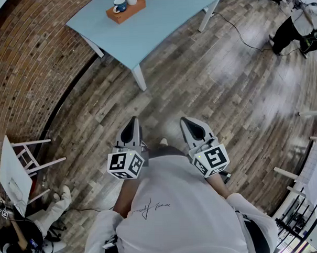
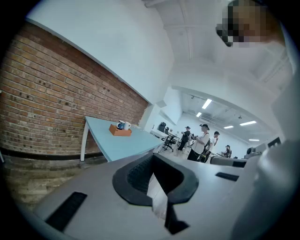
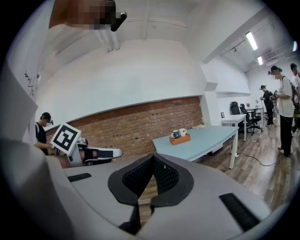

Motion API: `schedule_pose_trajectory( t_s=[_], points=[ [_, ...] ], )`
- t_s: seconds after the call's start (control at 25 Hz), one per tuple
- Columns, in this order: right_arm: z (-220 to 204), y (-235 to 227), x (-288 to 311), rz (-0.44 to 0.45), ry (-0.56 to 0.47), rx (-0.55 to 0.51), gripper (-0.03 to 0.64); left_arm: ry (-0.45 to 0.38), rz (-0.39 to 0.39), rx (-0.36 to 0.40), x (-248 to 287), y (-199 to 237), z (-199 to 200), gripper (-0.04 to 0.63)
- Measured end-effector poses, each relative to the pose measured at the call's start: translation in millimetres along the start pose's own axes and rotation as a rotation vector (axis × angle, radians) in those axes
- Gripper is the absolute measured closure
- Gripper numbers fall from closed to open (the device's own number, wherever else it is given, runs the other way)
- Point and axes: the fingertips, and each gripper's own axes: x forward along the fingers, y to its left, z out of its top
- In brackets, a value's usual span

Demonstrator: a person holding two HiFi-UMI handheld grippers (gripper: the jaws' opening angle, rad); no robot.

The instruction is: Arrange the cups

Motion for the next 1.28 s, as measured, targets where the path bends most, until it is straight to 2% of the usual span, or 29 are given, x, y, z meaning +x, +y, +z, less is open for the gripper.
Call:
schedule_pose_trajectory(
  t_s=[0.2,0.4,0.68,1.0,1.28],
  points=[
    [2.1,2.2,-3.7,0.029,-0.009,-0.013,0.598,-0.017,-0.011,-0.013,-6.9,-7.2,1.6,0.586],
    [6.8,0.4,-7.8,0.032,-0.023,-0.021,0.598,0.002,-0.033,0.002,-8.1,-20.1,-2.4,0.586],
    [-7.0,-17.4,-8.2,-0.027,0.016,0.069,0.597,0.015,-0.066,0.011,3.7,-26.7,-4.3,0.586],
    [8.0,-20.6,23.6,-0.019,0.012,0.051,0.597,0.009,-0.089,-0.003,33.4,-11.9,12.3,0.586],
    [25.6,-21.7,75.4,0.002,0.019,0.041,0.597,0.007,-0.11,-0.011,63.4,10.0,37.0,0.586]
  ],
)
